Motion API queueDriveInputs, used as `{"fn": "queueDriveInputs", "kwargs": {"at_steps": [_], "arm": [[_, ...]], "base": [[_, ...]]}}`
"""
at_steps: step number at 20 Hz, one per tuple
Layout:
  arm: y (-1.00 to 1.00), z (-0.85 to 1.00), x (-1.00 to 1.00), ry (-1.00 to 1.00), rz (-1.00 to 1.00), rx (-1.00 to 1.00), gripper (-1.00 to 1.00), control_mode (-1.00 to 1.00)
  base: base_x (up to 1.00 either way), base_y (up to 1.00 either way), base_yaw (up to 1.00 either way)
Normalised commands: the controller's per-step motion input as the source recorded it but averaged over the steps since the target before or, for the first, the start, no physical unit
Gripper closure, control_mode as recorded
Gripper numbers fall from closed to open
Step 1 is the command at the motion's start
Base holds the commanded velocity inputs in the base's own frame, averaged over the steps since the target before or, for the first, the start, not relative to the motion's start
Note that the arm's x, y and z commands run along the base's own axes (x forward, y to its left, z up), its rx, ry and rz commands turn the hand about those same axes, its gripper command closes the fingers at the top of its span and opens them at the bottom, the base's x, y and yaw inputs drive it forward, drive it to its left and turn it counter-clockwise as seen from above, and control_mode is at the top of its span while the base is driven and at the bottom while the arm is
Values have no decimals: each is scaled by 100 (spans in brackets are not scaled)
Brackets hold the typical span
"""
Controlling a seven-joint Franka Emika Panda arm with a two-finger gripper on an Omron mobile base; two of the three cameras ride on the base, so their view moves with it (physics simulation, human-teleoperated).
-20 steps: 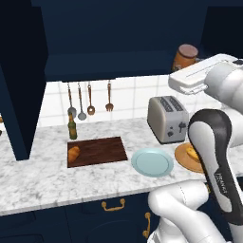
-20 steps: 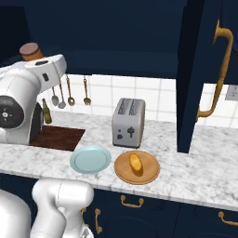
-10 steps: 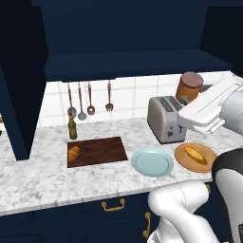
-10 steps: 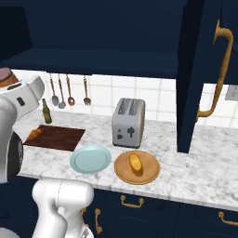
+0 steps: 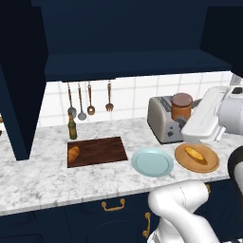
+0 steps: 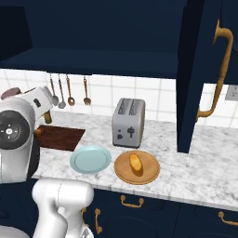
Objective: From the different types of pastries on the counter, select a croissant and place it on the cutting board. Then retrieve a jar of jam from the cabinet and place it alongside the croissant on the cutting board.
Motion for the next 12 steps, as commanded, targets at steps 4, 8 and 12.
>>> {"fn": "queueDriveInputs", "kwargs": {"at_steps": [4,8,12], "arm": [[24,-100,-2,-27,15,1,100,-100],[71,-100,-22,-40,-12,13,100,-100],[38,-100,14,-19,-28,11,100,-100]], "base": [[0,0,0],[0,0,0],[0,0,0]]}}
